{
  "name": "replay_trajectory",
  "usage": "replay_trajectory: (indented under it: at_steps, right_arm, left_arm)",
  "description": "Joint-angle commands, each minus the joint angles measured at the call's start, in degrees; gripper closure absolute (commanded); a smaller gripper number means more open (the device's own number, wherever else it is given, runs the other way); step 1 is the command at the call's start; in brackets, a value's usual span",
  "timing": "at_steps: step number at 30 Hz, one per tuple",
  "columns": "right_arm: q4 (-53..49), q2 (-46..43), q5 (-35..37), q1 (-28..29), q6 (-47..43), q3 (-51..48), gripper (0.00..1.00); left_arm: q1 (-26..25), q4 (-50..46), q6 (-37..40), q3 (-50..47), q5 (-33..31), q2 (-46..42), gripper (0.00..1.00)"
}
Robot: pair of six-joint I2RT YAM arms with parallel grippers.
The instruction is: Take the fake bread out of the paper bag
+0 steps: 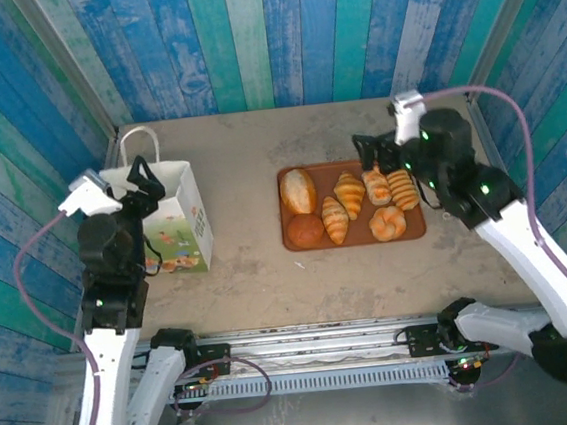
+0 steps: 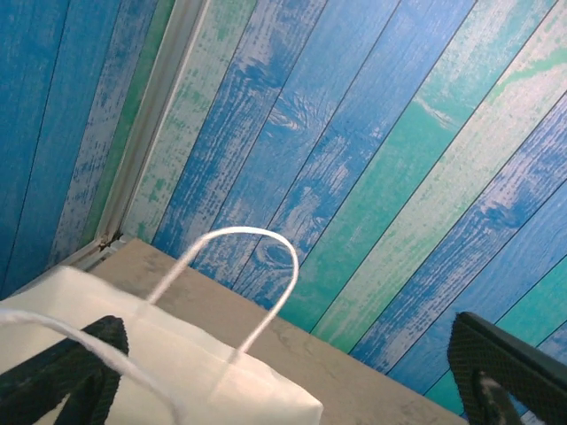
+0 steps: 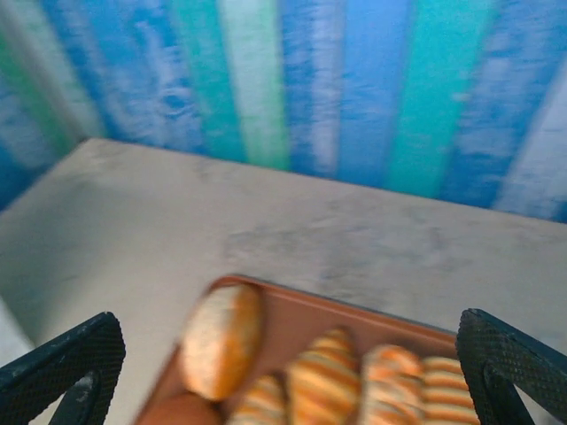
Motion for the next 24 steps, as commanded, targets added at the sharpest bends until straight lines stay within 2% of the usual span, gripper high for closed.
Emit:
replay_trajectory:
  at_steps: [1, 3, 6, 11, 13, 15, 20, 22, 24]
  right_arm:
    - [7.8, -4.1, 8.6, -2.6, -2.8, -5.9, 0.00]
    - [7.4, -4.7, 3.5, -3.9, -1.0, -6.1, 0.00]
    - [7.5, -2.6, -11.4, -4.1, -0.4, -5.0, 0.02]
    - [7.2, 7.5, -31.1, -3.1, 3.0, 0.7, 0.11]
    - [7.0, 11.8, -33.0, -0.5, 3.4, 3.3, 0.13]
    - [4.6, 15.9, -32.0, 3.0, 1.9, 6.9, 0.14]
    - [1.2, 22.8, -26.7, 11.0, -2.1, 12.5, 0.12]
    - [2.1, 23.5, -25.7, 11.6, -1.9, 12.4, 0.11]
    - [4.0, 23.7, -26.1, 11.7, -1.0, 11.6, 0.11]
  left_arm:
    - [0.2, 2.0, 2.9, 0.2, 1.6, 1.4, 0.01]
    - [0.2, -0.8, 2.0, 2.1, 3.3, 3.8, 0.07]
    - [0.2, -1.8, 0.0, 2.1, 4.9, 4.1, 0.12]
    - [0.2, -5.8, -3.3, 0.7, 3.2, 0.1, 0.19]
    - [0.2, -8.4, -4.9, 0.5, 3.0, -1.6, 0.23]
    - [0.2, -12.1, -8.4, 0.4, 1.5, -3.3, 0.23]
    - [0.2, -24.4, -18.9, 3.2, -1.9, -6.1, 0.01]
    - [0.2, -28.8, -21.1, 4.7, -2.5, -6.1, 0.06]
    - [0.2, -31.2, -21.2, 5.7, -2.4, -6.2, 0.06]
